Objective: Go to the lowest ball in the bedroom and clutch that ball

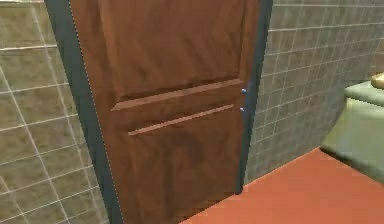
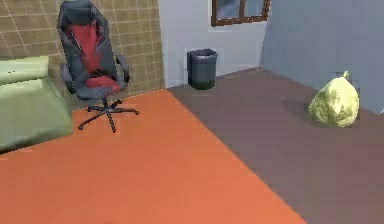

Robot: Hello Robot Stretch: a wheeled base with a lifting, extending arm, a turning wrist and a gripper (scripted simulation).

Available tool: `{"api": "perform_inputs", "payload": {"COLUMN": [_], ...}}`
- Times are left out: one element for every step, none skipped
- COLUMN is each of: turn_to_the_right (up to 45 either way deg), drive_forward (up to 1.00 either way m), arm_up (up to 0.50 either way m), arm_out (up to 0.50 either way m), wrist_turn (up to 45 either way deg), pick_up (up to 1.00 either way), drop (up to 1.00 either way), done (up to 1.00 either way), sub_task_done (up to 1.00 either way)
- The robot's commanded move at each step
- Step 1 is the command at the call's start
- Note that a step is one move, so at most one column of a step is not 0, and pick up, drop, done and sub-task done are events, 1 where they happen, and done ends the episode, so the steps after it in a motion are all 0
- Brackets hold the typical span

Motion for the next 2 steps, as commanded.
{"api": "perform_inputs", "payload": {"turn_to_the_right": [-45.0, -45.0], "drive_forward": [0.0, 0.0], "arm_up": [0.0, 0.0], "arm_out": [0.0, 0.0], "wrist_turn": [0.0, 0.0], "pick_up": [0.0, 0.0], "drop": [0.0, 0.0], "done": [0.0, 0.0], "sub_task_done": [0.0, 0.0]}}
